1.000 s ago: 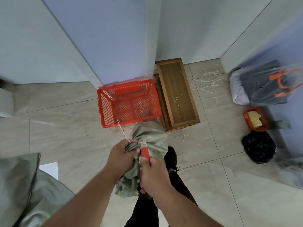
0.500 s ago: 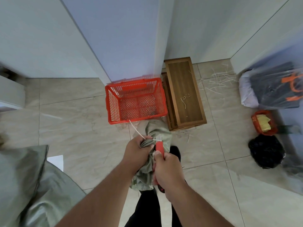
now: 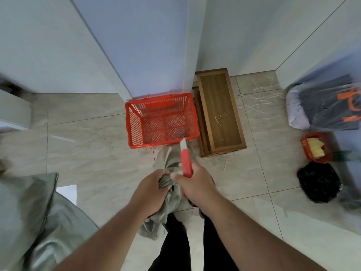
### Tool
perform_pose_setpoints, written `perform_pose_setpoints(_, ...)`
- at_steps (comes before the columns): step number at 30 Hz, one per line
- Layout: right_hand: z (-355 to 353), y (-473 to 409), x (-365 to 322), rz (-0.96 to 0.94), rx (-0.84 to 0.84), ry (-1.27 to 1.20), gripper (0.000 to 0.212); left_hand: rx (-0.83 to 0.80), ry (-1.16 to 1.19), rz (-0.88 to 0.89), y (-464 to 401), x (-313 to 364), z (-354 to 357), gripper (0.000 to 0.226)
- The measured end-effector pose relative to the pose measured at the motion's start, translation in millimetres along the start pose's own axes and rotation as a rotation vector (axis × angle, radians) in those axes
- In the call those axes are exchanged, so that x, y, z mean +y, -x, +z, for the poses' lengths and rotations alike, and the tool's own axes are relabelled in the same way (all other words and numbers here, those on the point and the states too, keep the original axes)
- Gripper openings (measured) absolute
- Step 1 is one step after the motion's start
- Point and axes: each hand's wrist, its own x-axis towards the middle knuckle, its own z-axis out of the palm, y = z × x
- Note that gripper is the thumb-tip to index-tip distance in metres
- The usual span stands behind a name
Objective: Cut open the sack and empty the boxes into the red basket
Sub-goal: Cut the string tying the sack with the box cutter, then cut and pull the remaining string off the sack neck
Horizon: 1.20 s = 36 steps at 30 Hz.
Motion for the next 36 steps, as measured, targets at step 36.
perform_pose_setpoints(36,-27.4,22.3,-21.1,0.035,-0.002,-0.077,0.008,-0.259,1.071,-0.255,23.7,46.3,-57.3,0.033)
